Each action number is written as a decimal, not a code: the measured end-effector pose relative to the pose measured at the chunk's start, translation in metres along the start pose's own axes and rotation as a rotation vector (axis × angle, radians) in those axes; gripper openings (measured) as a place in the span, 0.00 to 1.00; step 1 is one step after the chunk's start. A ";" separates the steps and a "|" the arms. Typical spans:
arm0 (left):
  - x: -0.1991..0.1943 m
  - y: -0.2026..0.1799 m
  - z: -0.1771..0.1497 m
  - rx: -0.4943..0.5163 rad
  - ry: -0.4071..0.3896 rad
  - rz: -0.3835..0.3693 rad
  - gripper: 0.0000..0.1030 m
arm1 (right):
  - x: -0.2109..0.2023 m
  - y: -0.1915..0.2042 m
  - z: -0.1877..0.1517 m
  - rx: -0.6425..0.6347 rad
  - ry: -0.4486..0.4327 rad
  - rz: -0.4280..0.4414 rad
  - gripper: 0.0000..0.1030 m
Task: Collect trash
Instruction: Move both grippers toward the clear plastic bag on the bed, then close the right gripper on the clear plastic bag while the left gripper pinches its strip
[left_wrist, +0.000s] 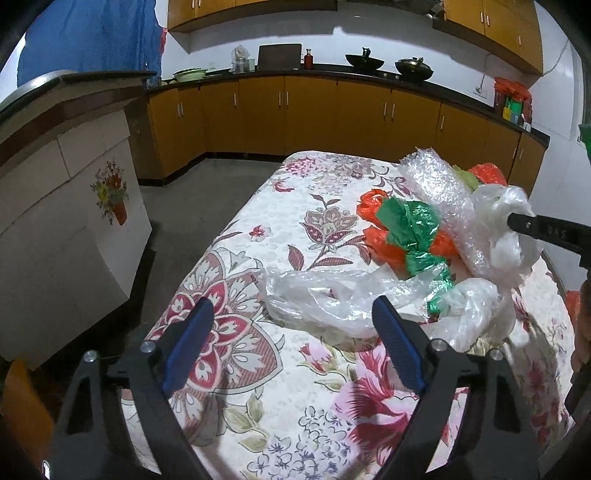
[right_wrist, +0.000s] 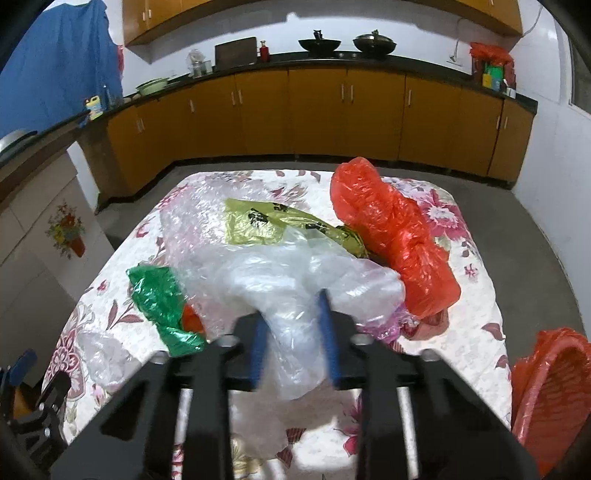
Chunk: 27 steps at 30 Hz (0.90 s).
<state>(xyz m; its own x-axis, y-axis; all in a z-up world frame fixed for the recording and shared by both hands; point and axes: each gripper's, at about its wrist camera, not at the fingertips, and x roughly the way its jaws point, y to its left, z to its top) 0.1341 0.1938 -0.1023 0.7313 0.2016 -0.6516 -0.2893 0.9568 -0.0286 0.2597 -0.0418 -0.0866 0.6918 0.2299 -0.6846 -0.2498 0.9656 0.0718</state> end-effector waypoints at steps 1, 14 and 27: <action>0.000 0.000 0.000 0.000 0.002 -0.004 0.80 | -0.002 0.000 -0.001 0.002 -0.006 0.006 0.11; 0.026 -0.001 0.017 0.030 0.023 0.023 0.71 | -0.059 -0.013 -0.011 0.034 -0.119 0.020 0.08; 0.074 -0.003 0.003 0.072 0.161 0.005 0.30 | -0.068 -0.023 -0.026 0.047 -0.101 -0.002 0.08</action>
<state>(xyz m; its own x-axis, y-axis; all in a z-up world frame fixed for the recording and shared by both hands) 0.1906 0.2061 -0.1484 0.6197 0.1755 -0.7650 -0.2432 0.9696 0.0254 0.2005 -0.0832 -0.0604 0.7576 0.2364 -0.6084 -0.2177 0.9702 0.1059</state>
